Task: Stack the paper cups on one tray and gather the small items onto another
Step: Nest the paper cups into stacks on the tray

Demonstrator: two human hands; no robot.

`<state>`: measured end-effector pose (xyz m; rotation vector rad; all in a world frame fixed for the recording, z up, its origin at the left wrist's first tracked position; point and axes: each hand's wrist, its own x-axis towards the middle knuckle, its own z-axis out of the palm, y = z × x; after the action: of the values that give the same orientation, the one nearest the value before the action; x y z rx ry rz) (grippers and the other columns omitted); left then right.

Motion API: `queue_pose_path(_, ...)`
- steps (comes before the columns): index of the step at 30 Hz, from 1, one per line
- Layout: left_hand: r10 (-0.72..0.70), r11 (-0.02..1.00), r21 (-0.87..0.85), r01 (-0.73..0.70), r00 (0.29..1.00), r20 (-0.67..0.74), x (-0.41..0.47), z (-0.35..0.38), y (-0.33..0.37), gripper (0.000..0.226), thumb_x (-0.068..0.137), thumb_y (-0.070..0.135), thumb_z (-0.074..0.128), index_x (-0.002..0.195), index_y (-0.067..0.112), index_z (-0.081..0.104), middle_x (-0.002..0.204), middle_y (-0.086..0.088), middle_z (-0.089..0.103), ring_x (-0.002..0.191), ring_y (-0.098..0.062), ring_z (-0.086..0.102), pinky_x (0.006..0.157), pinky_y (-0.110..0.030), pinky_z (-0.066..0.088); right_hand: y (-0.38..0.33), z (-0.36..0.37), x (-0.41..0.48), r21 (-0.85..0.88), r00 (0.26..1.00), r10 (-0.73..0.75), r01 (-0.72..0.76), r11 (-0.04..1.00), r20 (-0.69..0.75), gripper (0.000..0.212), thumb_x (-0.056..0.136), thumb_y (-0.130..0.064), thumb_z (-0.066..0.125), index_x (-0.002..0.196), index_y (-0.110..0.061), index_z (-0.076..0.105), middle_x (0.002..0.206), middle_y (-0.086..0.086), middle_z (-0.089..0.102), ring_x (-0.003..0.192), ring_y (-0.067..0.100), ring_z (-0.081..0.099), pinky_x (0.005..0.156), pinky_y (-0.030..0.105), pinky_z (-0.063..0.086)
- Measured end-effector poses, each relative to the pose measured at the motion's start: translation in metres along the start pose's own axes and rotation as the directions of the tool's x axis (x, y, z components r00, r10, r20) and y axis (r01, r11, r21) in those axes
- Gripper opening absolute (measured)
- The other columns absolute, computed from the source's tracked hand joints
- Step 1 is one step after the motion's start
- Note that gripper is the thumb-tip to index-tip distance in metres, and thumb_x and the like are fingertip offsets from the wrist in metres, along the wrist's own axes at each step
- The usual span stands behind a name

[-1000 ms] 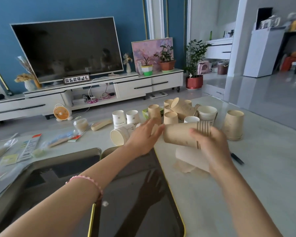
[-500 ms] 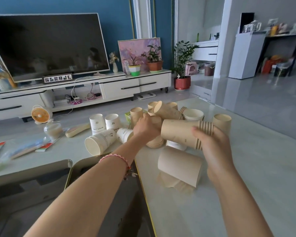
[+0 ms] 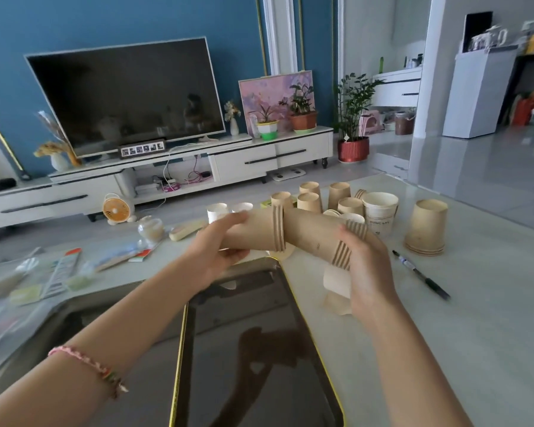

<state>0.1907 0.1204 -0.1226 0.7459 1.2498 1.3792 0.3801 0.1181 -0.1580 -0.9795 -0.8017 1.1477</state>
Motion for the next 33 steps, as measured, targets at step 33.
queue_pose_path(33, 0.401, 0.783, 0.584, -0.215, 0.892, -0.208, 0.017, -0.074, -0.058, 0.084, 0.072, 0.012, 0.076, 0.133, 0.007, 0.019, 0.113, 0.000, 0.040, 0.103, -0.015, 0.042, 0.085, -0.026, 0.039, 0.053, 0.026, -0.005, -0.588, 0.938, -0.013, 0.228, 0.776, 0.347, 0.012, 0.090, -0.011, 0.053, 0.096, -0.019, 0.060, 0.097, -0.001, 0.061, 0.095, 0.016, 0.056, 0.078, 0.025, 0.039)
